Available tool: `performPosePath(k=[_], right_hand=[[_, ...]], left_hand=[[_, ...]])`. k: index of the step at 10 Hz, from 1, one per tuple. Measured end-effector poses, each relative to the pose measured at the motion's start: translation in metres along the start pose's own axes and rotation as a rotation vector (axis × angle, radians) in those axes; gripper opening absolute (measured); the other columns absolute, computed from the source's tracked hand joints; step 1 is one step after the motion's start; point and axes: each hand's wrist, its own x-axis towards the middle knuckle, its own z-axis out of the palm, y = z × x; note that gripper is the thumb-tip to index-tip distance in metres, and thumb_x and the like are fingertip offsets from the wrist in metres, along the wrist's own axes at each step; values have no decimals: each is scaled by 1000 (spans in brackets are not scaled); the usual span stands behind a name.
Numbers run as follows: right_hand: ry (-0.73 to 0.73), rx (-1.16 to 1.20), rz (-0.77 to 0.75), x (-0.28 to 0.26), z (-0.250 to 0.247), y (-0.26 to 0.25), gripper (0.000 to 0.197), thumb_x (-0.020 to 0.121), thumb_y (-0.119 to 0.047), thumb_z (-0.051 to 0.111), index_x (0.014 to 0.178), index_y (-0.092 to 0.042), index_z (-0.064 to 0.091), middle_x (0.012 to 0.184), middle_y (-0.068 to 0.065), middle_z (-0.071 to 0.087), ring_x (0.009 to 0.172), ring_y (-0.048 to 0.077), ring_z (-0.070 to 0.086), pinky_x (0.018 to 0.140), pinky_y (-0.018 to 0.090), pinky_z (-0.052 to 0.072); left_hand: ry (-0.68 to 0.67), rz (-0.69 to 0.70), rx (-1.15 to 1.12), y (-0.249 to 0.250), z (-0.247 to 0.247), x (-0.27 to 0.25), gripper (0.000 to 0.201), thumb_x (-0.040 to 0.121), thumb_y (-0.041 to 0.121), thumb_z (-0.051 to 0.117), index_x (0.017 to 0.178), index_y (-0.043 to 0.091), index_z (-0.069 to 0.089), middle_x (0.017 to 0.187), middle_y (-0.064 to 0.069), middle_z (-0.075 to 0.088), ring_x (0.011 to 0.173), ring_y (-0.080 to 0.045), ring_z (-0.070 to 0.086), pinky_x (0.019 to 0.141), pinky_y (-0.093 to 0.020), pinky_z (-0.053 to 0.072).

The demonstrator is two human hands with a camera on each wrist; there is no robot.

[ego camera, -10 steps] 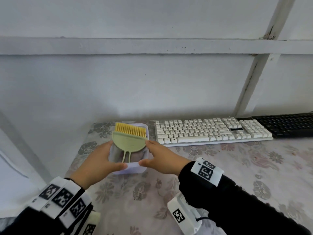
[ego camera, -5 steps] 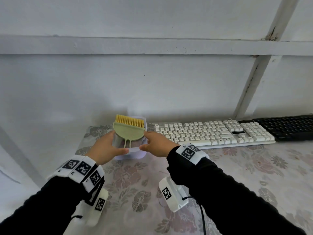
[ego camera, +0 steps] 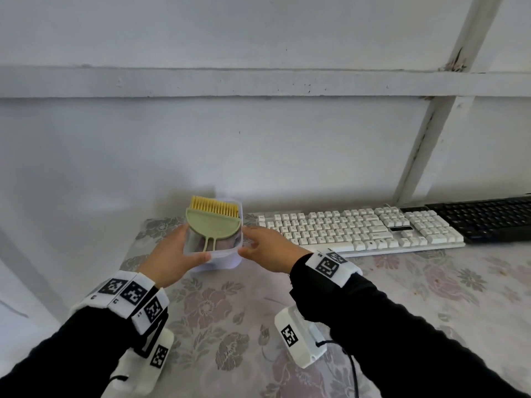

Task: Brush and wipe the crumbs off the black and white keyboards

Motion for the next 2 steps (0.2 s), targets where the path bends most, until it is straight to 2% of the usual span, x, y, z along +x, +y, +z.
performPosePath(k=[1,2], right_hand=[[63,135,-12,-25,-16,9,46,96,-24,52,139,-10,44,142,7,46,123,22,50,98,28,38],[203,321,6,-57,-40,29,53,93,-30,57,142,-17,42,143,-3,47,122,10,52,99,22,40]], left_hand=[[58,61,46,-4,2,-6,59,85,25,65,137,17,38,138,-2,47,116,-14,47,86,-23,35],[182,34,48,-3,6,-15,63,85,29,64,140,16,35,141,-4,44,126,-22,43,95,-31,35]])
